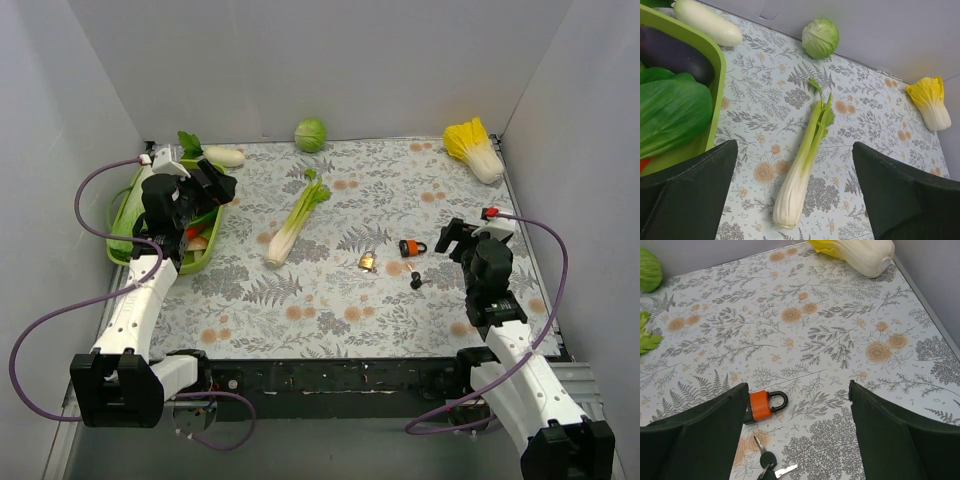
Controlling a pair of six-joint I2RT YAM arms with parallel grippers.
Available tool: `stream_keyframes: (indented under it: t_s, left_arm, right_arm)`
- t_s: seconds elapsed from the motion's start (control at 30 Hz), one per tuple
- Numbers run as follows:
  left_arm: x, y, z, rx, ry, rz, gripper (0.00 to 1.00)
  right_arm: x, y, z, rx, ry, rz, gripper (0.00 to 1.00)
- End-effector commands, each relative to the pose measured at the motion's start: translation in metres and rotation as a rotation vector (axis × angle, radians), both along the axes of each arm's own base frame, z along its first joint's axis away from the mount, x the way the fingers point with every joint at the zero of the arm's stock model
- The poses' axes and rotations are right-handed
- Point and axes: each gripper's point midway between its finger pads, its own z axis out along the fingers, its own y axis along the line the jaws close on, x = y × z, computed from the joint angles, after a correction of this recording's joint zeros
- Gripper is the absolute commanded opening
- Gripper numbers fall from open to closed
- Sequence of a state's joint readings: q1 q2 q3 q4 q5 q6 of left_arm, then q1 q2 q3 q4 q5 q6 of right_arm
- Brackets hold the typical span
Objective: Unlock with the key
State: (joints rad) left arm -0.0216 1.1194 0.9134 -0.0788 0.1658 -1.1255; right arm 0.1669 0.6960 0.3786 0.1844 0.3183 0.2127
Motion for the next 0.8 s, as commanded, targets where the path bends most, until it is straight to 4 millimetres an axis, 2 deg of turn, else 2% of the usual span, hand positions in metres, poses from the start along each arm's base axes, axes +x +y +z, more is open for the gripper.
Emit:
stream_keyframes:
  t_s: [0.0, 0.07, 0.23, 0.43, 0.53, 0.57, 0.6, 0.63, 0.67, 0.73, 0.77]
  left_arm:
    - [0.002, 0.008, 0.017, -0.009, -0.033, 0.051, 0.98]
    - [0.004, 0.014, 0.012, -0.002, -0.017, 0.085, 0.98]
    - [0.004, 0.015, 0.004, 0.010, 0.009, 0.083, 0.98]
    - [-0.003, -0.010, 0.008, 0.014, -0.050, -0.053, 0.98]
    - [-0.004, -0.036, 0.005, 0.055, -0.054, -0.117, 0.98]
    - [-0.009, -0.058, 0.003, 0.082, -0.056, -0.170, 0.98]
    - [-0.009, -0.064, 0.003, 0.107, -0.058, -0.167, 0.98]
    - [-0.008, -0.075, 0.005, 0.130, -0.060, -0.195, 0.98]
    - [-0.012, -0.092, 0.009, 0.128, -0.062, -0.239, 0.98]
    - [-0.017, -0.115, 0.014, 0.080, -0.036, -0.326, 0.98]
    - [-0.015, -0.125, 0.024, 0.054, -0.041, -0.361, 0.98]
  right_arm:
    - [0.006, 0.001, 0.036, 0.007, -0.078, -0.003, 0.88]
    - [0.006, 0.003, 0.037, 0.010, -0.076, 0.009, 0.87]
    - [0.005, 0.005, 0.039, 0.008, -0.068, 0.025, 0.86]
    - [0.004, 0.009, 0.042, -0.012, -0.037, 0.052, 0.82]
    - [0.005, 0.018, 0.042, -0.024, -0.002, 0.112, 0.78]
    - [0.005, 0.022, 0.037, -0.024, 0.024, 0.135, 0.74]
    - [0.006, 0.024, 0.038, -0.022, 0.041, 0.144, 0.73]
    - [0.007, 0.027, 0.040, -0.020, 0.043, 0.159, 0.71]
    - [0.006, 0.034, 0.029, -0.019, 0.093, 0.197, 0.69]
    - [0.005, 0.043, 0.025, -0.022, 0.133, 0.236, 0.68]
    - [0.006, 0.052, 0.017, -0.026, 0.170, 0.267, 0.67]
